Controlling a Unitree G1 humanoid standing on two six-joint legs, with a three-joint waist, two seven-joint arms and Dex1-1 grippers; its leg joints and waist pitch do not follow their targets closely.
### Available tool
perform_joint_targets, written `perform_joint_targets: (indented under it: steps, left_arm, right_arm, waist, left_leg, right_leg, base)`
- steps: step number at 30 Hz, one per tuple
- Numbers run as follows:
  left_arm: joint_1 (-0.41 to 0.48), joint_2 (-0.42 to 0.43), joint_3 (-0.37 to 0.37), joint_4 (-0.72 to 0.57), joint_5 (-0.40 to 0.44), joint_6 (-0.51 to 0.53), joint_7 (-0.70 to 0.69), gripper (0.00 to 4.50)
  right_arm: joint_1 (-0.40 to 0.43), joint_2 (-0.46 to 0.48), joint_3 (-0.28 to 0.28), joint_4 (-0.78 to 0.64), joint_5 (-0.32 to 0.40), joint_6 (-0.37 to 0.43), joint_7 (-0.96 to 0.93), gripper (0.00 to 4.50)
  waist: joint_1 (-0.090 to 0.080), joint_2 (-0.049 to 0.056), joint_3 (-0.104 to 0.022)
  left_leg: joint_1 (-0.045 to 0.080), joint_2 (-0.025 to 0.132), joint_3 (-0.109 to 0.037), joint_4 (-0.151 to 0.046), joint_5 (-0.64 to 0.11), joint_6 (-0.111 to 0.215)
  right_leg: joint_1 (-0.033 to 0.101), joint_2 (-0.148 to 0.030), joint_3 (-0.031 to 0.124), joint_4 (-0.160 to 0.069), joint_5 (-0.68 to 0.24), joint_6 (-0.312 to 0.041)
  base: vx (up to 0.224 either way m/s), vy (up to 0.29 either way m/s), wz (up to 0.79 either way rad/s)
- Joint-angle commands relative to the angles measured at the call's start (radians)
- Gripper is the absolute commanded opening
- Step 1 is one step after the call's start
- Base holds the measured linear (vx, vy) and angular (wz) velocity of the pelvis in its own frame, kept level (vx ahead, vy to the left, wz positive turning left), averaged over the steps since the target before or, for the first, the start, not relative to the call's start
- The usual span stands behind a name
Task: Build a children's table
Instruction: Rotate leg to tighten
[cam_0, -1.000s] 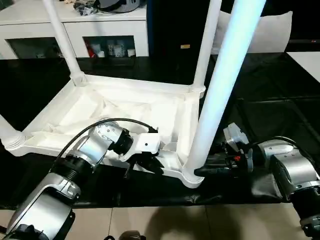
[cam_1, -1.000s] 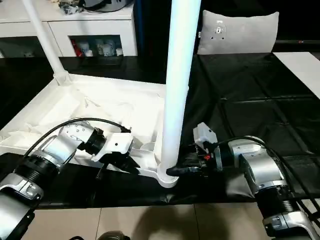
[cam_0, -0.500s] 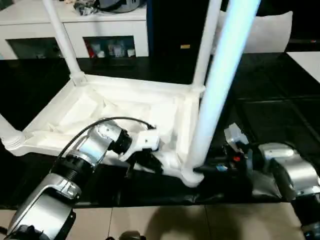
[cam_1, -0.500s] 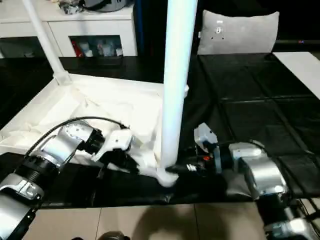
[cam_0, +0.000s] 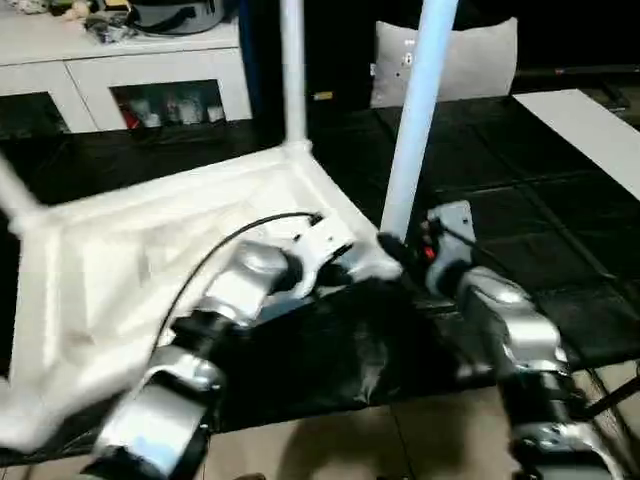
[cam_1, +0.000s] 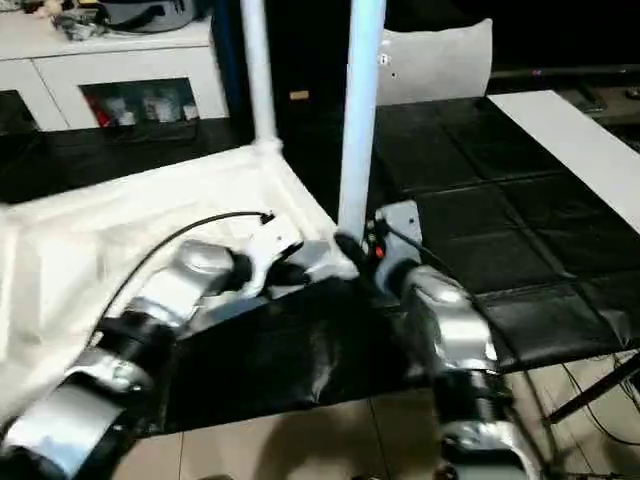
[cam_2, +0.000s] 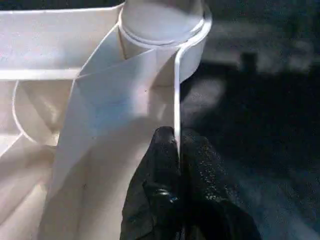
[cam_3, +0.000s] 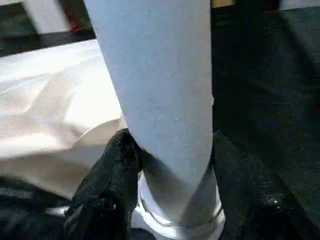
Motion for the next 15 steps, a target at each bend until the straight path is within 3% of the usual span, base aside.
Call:
perform_joint_targets:
  steps: [1,2,6,10,15]
  left_arm:
    - [-0.049,-0.072,-0.016,-0.045,-0.020,-0.034,0.013,0.00]
    - [-0.047,-0.072,-0.016,-0.051,-0.019,-0.032,0.018,0.00]
    - [-0.038,-0.059,-0.023,-0.060,-0.013,-0.040,0.012,0.00]
    - [-0.025,-0.032,-0.024,-0.063,-0.020,-0.057,-0.010,0.00]
    - [-0.001,0.018,-0.035,-0.077,-0.027,-0.095,-0.087,0.00]
  right_arm:
    - [-0.007,0.076,0.064,0.042,0.006,-0.013,-0.010,1.88]
    - [-0.011,0.087,0.049,0.045,0.008,-0.038,-0.027,2.58]
    - [-0.011,0.094,0.018,0.034,0.014,-0.054,-0.043,2.94]
    - [0.010,0.061,0.016,0.006,0.030,-0.053,-0.009,3.25]
    - [0.051,-0.001,0.018,-0.064,0.074,-0.040,0.128,3.66]
  waist:
    - [0.008,-0.011,-0.085]
    - [0.013,-0.011,-0.089]
    - [0.019,-0.005,-0.089]
    - [0.021,-0.004,-0.086]
    - [0.028,-0.004,-0.085]
  left_leg:
    - [-0.006,0.060,-0.035,-0.064,-0.005,0.076]
    - [-0.010,0.059,-0.035,-0.061,0.030,0.089]
    - [-0.013,0.062,-0.033,-0.056,0.065,0.120]
    - [-0.009,0.063,-0.031,-0.058,0.011,0.112]
    - [-0.011,0.063,-0.031,-0.058,-0.005,0.113]
  right_leg:
    - [0.062,-0.101,0.084,-0.057,-0.228,-0.031]
    - [0.062,-0.104,0.089,-0.044,-0.173,-0.054]
    - [0.057,-0.102,0.093,-0.033,-0.117,-0.086]
    - [0.056,-0.101,0.093,-0.042,-0.176,-0.080]
    - [0.058,-0.102,0.095,-0.039,-0.167,-0.078]
  base:
    - [0.000,0.000,0.00]
    - [0.000,0.000,0.00]
    - [0.000,0.000,0.00]
    - [0.000,0.000,0.00]
    - [0.000,0.000,0.00]
